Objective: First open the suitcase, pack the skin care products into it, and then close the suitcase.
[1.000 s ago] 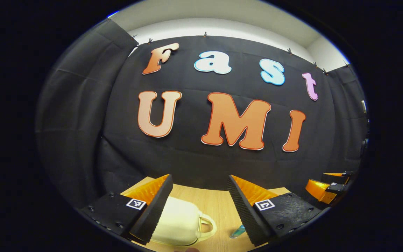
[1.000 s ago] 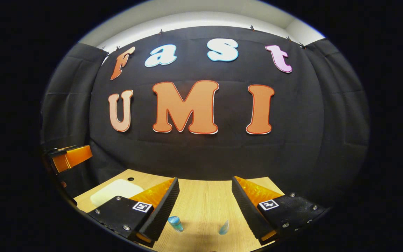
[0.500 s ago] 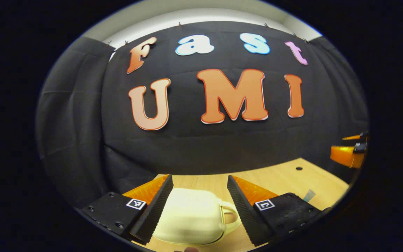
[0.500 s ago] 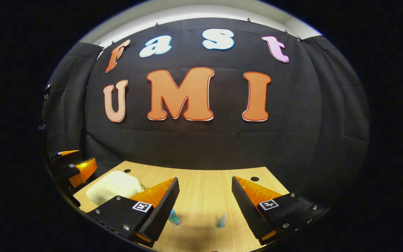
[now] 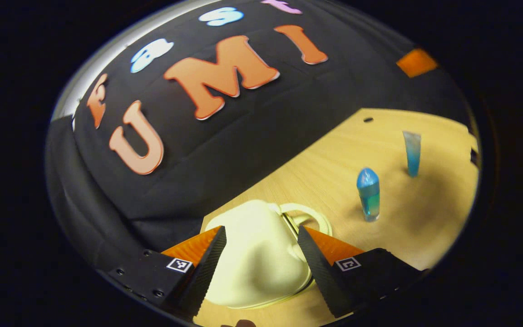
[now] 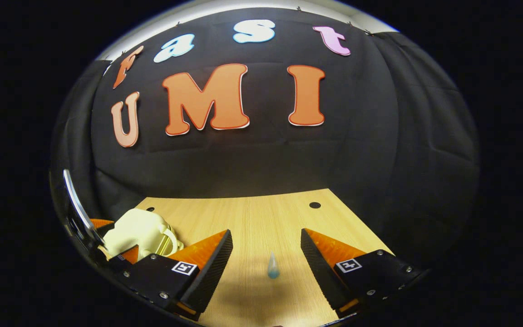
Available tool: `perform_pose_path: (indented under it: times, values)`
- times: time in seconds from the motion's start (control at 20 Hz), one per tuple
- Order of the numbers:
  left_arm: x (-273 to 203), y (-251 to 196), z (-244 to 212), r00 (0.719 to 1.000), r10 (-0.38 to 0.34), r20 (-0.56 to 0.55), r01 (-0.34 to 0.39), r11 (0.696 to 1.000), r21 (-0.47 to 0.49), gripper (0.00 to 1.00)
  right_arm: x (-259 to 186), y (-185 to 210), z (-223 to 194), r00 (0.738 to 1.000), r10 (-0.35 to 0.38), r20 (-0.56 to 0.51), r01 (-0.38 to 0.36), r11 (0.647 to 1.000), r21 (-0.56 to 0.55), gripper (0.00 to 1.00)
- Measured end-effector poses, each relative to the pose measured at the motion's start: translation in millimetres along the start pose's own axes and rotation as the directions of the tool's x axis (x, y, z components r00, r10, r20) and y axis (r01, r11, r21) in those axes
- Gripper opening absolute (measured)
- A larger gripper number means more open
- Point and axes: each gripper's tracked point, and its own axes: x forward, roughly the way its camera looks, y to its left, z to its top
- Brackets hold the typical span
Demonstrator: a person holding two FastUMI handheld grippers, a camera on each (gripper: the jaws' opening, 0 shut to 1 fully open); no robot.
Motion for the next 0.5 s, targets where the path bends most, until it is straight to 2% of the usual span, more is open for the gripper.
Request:
perform_pose_path:
  times: [0.2, 0.3, 0.4, 0.5]
  values:
    - [18, -32, -12, 0.994, -0.087, -0.072, 0.098, 0.982, 0.161, 0.98, 3, -13, -15, 0.999, -0.024, -0.042, 0.026, 0.999, 0.029, 0.96]
    - [29, -47, -20, 0.986, -0.119, -0.115, 0.140, 0.969, 0.201, 0.98, 5, -20, -21, 0.998, -0.038, -0.054, 0.040, 0.999, 0.036, 0.96]
    - [38, -55, -27, 0.980, -0.133, -0.147, 0.164, 0.959, 0.230, 0.98, 4, -27, -25, 0.996, -0.054, -0.067, 0.057, 0.997, 0.042, 0.96]
    - [50, -60, -30, 0.980, -0.118, -0.161, 0.158, 0.951, 0.266, 0.98, 5, -34, -29, 0.994, -0.072, -0.078, 0.076, 0.996, 0.047, 0.96]
